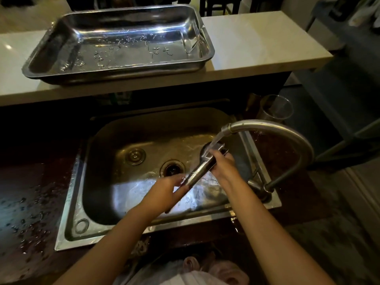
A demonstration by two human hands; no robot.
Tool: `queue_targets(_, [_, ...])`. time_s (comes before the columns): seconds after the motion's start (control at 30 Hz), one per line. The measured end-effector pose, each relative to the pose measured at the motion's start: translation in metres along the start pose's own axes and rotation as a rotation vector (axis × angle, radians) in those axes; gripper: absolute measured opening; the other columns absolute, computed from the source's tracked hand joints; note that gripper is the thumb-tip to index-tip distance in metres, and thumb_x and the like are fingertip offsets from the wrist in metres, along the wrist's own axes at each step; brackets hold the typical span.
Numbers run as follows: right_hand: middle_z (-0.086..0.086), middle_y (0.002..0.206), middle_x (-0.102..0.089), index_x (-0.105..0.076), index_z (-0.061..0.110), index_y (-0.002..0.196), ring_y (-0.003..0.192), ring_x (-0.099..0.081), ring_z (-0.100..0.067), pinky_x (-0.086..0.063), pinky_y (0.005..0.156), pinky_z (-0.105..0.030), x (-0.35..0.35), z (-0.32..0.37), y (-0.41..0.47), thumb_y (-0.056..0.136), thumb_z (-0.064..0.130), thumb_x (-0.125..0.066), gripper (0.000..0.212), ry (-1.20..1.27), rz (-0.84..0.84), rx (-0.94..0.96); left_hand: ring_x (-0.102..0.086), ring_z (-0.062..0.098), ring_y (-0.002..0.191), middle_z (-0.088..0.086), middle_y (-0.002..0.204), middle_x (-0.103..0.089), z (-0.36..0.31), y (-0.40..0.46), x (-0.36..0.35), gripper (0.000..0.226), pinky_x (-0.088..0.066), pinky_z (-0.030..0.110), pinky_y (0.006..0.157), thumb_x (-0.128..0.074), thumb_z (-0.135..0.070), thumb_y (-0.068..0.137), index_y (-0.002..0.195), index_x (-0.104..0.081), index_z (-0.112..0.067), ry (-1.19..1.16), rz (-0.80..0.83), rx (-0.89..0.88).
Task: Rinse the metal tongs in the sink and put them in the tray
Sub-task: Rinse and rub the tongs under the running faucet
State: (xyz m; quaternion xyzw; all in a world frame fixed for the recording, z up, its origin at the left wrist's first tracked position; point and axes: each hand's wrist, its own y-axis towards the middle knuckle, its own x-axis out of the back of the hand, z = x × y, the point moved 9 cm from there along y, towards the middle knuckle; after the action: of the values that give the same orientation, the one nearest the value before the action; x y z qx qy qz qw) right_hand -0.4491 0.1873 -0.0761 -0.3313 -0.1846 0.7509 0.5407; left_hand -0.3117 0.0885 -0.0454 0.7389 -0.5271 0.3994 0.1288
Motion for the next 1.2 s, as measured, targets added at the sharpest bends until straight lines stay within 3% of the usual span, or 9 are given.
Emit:
queue_targets(0.13, [-0.032,0.124,-0.054,-0.036,-0.007,0.131,0.084,-0.064,-0.03,-0.052,0.082,-0.036,-0.011,0.0,-0.002,0.093,-0.001,-0.042,0.038,0.112,0.126,-0.012,-0.062,-0.009,0.075,-0.011,0.087,-0.069,0.011,0.007,-0.016,0.025,-0.048,0.014,0.071,-0.051,-0.022,0.092,0.111,-0.065,-0.015,-0.285,0.266,0.128])
queue_targets(0.3, [-0.032,0.128,-0.049,-0.037,-0.005,0.129,0.115,-0.055,-0.04,-0.045,0.093,-0.041,-0.022,-0.004,-0.004,0.096,-0.001,-0.037,0.033,0.331,0.246,-0.035,-0.069,0.006,0.074,0.001,0.087,-0.073,0.013,0.003,-0.024,0.016,-0.056,0.018,0.067,-0.054,-0.022,0.091,0.094,-0.067,-0.013,-0.633,0.43,0.267])
queue_targets(0.5, [-0.01,0.091,-0.066,-0.055,0.006,0.103,0.074,-0.071,-0.02,-0.059,0.067,-0.029,-0.02,-0.009,0.004,0.093,0.009,-0.051,0.011,0.124,0.249,-0.058,-0.07,0.012,0.072,-0.002,0.079,-0.075,0.006,-0.014,-0.033,0.024,-0.058,0.023,0.067,-0.052,-0.023,0.092,0.105,-0.067,-0.009,-0.893,0.633,0.344])
queue_targets(0.6, [0.001,0.075,-0.068,-0.058,0.012,0.102,0.07,-0.065,-0.013,-0.055,0.061,-0.026,-0.017,-0.009,0.003,0.086,0.01,-0.061,0.017,-0.027,0.273,-0.04,-0.071,0.015,0.08,0.001,0.086,-0.076,0.004,-0.014,-0.032,0.023,-0.058,0.024,0.071,-0.051,-0.018,0.092,0.109,-0.062,-0.006,-0.889,0.661,0.311])
queue_targets(0.77, [-0.004,0.1,-0.067,-0.052,0.015,0.119,0.092,-0.065,-0.022,-0.055,0.073,-0.032,-0.008,-0.006,0.004,0.067,0.015,-0.08,0.059,-0.383,0.161,0.116,-0.071,0.013,0.076,0.0,0.085,-0.077,0.001,-0.008,-0.032,0.015,-0.057,0.023,0.07,-0.055,-0.017,0.09,0.099,-0.064,-0.01,-0.867,0.597,0.293])
queue_targets(0.87, [-0.001,0.089,-0.07,-0.061,0.013,0.106,0.081,-0.069,-0.016,-0.057,0.064,-0.029,-0.002,0.002,0.006,0.076,0.034,-0.073,0.039,-0.43,0.01,0.14,-0.072,0.012,0.071,0.0,0.081,-0.077,-0.007,-0.005,-0.03,0.014,-0.057,0.02,0.063,-0.053,-0.014,0.09,0.096,-0.065,-0.01,-0.928,0.555,0.279])
queue_targets(1.0, [-0.011,0.092,-0.067,-0.06,0.016,0.077,0.089,-0.066,-0.03,-0.057,0.08,-0.043,0.008,0.014,0.011,0.09,0.041,-0.051,0.03,-0.326,-0.112,0.061,-0.071,0.012,0.069,0.0,0.081,-0.077,-0.013,-0.006,-0.025,0.02,-0.056,0.019,0.062,-0.051,-0.014,0.091,0.104,-0.063,-0.006,-0.908,0.583,0.249])
queue_targets(1.1, [-0.004,0.085,-0.062,-0.058,0.012,0.097,0.072,-0.062,-0.018,-0.054,0.056,-0.029,-0.005,0.019,0.005,0.087,0.026,-0.061,0.017,-0.35,0.088,0.084,-0.071,0.011,0.067,-0.001,0.08,-0.077,-0.006,-0.009,-0.028,0.018,-0.055,0.018,0.059,-0.051,-0.013,0.091,0.101,-0.064,-0.004,-0.869,0.575,0.264])
queue_targets(1.2, [-0.007,0.087,-0.061,-0.058,0.009,0.101,0.072,-0.06,-0.018,-0.056,0.06,-0.031,-0.009,0.031,0.002,0.083,0.015,-0.066,0.021,-0.5,0.137,0.218,-0.072,0.014,0.07,0.0,0.083,-0.077,0.002,-0.015,-0.034,0.015,-0.056,0.021,0.063,-0.053,-0.012,0.091,0.098,-0.066,-0.01,-0.884,0.555,0.28])
